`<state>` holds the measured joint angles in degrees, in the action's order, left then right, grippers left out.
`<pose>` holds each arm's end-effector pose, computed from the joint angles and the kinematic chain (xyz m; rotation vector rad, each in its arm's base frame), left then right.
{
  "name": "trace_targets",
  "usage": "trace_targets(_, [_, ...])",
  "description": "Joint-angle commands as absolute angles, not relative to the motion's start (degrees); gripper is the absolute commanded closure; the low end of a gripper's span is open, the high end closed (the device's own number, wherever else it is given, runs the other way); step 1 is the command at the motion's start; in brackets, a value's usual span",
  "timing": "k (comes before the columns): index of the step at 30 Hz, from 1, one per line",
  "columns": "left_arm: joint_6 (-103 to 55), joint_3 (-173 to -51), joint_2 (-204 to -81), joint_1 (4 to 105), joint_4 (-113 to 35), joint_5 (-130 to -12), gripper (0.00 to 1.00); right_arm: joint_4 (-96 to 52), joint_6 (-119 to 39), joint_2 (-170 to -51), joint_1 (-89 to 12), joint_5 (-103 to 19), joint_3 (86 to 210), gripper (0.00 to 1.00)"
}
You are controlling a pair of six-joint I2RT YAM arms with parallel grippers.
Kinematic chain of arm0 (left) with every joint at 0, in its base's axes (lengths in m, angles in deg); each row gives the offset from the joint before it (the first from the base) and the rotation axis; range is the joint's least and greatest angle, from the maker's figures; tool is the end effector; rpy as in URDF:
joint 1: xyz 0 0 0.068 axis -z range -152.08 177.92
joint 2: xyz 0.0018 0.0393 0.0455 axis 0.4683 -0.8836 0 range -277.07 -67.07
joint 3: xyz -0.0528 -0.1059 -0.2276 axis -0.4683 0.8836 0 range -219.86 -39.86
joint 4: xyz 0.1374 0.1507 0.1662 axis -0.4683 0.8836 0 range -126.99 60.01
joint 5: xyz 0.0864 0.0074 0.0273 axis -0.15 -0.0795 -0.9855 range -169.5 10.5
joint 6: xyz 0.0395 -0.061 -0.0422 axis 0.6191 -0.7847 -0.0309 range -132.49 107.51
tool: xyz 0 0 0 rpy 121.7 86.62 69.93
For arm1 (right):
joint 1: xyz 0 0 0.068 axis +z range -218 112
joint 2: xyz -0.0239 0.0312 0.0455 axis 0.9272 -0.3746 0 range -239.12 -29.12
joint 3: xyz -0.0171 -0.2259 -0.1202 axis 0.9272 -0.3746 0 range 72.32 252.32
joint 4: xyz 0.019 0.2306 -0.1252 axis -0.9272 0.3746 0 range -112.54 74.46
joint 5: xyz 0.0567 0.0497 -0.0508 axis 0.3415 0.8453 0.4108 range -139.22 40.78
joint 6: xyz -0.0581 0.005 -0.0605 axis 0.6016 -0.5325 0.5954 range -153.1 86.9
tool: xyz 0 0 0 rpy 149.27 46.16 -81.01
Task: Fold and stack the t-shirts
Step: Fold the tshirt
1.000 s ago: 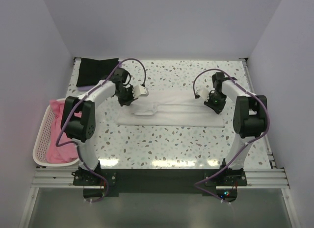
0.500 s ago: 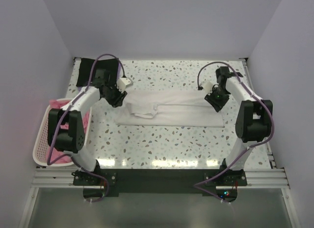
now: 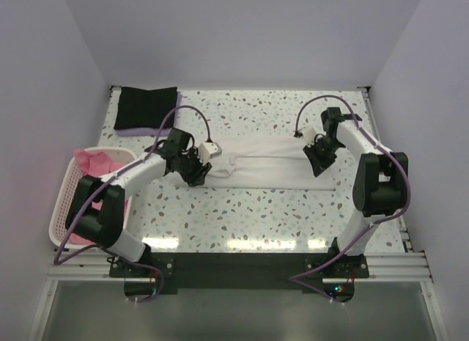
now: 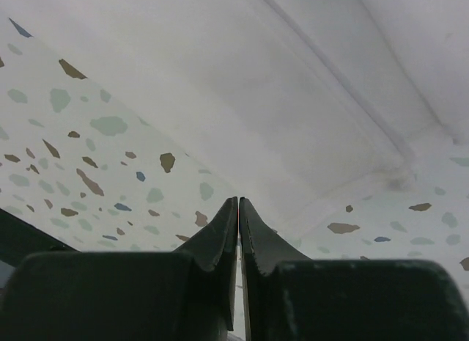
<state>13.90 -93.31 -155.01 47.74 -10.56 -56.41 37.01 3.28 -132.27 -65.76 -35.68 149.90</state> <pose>0.2887 -0.1348 0.1463 1.1351 2.3133 -0.4865 0.3362 0.0303 0.1566 -0.9985 2.8038 0.3006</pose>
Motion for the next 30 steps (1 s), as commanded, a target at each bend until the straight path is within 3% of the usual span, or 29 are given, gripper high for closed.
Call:
trace_targets(1, [11.4, -93.1, -156.6, 50.6, -17.0, -62.0, 0.56, 32.8, 0.3, -131.9, -65.5, -37.3, 147.3, 0.94])
trace_targets(6, [10.5, -95.4, -160.1, 51.5, -19.5, -65.4, 0.56, 28.6, -0.1, -132.9, -65.5, -42.2, 143.3, 1.00])
trace_targets(16, [10.6, -100.4, -163.7, 51.7, -20.4, -67.5, 0.55, 24.9, 0.4, -136.5, -65.5, -45.5, 139.9, 1.00])
trace_targets(30, [11.9, -120.8, -178.5, 51.7, -18.3, -72.6, 0.52, 24.1, 0.7, -137.2, -65.5, -44.9, 139.6, 1.00])
